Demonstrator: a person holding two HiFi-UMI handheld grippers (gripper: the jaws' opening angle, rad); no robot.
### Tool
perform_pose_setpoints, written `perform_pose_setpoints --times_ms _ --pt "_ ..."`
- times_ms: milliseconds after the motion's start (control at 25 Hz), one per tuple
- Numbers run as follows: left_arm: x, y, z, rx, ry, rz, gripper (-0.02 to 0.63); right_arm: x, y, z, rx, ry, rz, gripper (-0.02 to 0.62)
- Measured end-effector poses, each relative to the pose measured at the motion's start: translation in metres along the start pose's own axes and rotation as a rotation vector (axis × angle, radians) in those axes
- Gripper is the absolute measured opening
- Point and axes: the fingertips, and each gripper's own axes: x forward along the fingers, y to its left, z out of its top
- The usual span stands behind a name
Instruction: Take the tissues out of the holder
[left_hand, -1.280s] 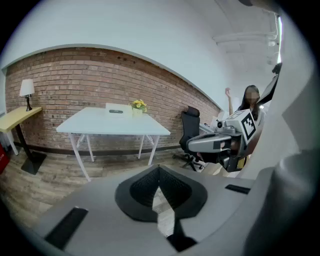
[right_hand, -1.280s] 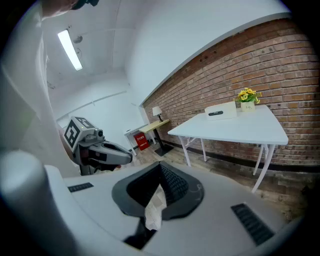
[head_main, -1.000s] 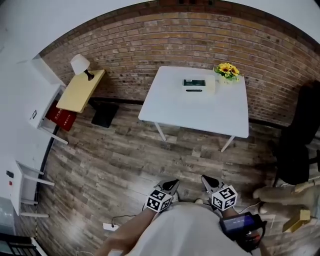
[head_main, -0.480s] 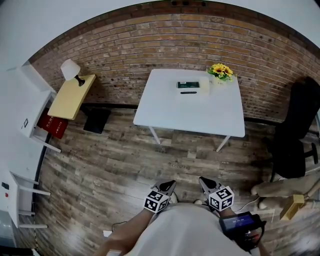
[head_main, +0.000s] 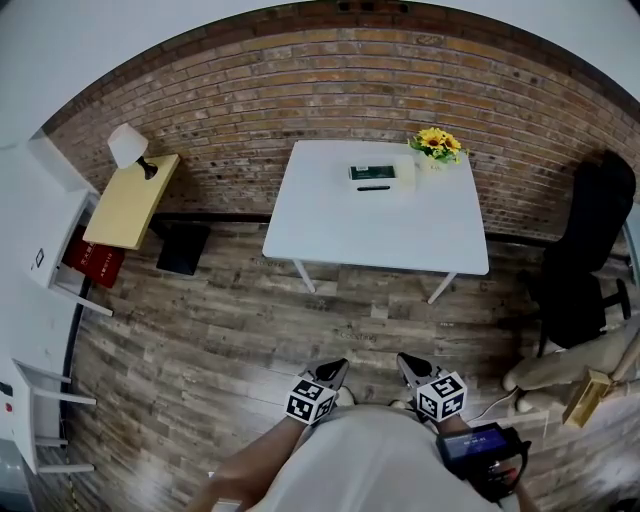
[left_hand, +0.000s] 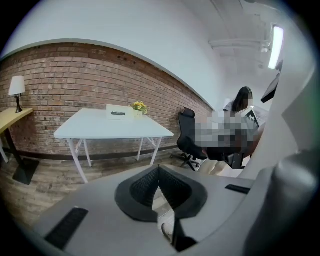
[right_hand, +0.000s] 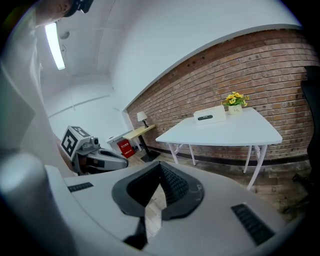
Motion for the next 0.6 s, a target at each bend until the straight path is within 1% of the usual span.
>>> perform_pose_setpoints --times_ms 360,600 --pt "-0.002 0.027 0.004 0.002 -0.005 -0.023 0.008 0.021 0.003 0.008 -0.005 0.008 -0.040 0.006" --pt "-0.006 0.049 0.007 -0.005 -0.011 -0.021 0.008 0.038 0.007 0.019 -0.018 0.011 -0.046 0.006"
